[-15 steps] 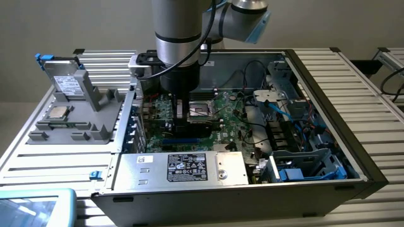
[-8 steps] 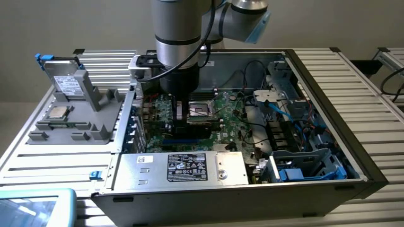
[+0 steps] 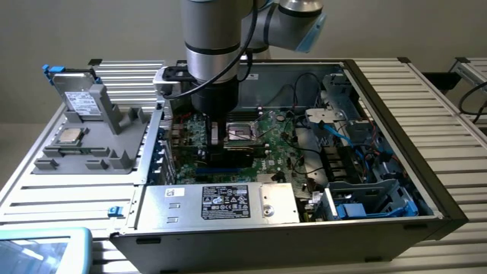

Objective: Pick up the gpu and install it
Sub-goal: 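Insert the gpu into the slot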

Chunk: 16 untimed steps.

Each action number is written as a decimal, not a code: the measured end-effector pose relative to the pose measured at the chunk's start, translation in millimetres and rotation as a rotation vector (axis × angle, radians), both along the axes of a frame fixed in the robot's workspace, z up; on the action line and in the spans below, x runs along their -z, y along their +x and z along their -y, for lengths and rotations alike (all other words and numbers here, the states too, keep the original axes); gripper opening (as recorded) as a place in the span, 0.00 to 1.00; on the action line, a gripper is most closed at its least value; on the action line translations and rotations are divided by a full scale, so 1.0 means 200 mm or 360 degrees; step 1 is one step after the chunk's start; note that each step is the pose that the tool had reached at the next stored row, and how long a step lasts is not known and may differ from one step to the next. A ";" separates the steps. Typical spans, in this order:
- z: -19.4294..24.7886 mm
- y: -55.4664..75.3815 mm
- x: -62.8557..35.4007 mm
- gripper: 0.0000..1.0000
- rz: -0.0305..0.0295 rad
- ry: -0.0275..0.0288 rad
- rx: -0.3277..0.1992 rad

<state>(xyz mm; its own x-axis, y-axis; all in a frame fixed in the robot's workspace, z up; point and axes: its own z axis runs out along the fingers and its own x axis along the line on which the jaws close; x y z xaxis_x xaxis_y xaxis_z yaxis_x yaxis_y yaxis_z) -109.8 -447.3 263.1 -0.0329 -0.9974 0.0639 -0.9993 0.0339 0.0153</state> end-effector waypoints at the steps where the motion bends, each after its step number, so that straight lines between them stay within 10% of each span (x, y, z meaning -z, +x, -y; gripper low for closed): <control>1: 0.001 0.00 0.000 0.27 0.00000 0.00000 0.0000; 16: 0.003 0.00 0.015 0.27 -0.00001 0.00000 0.0000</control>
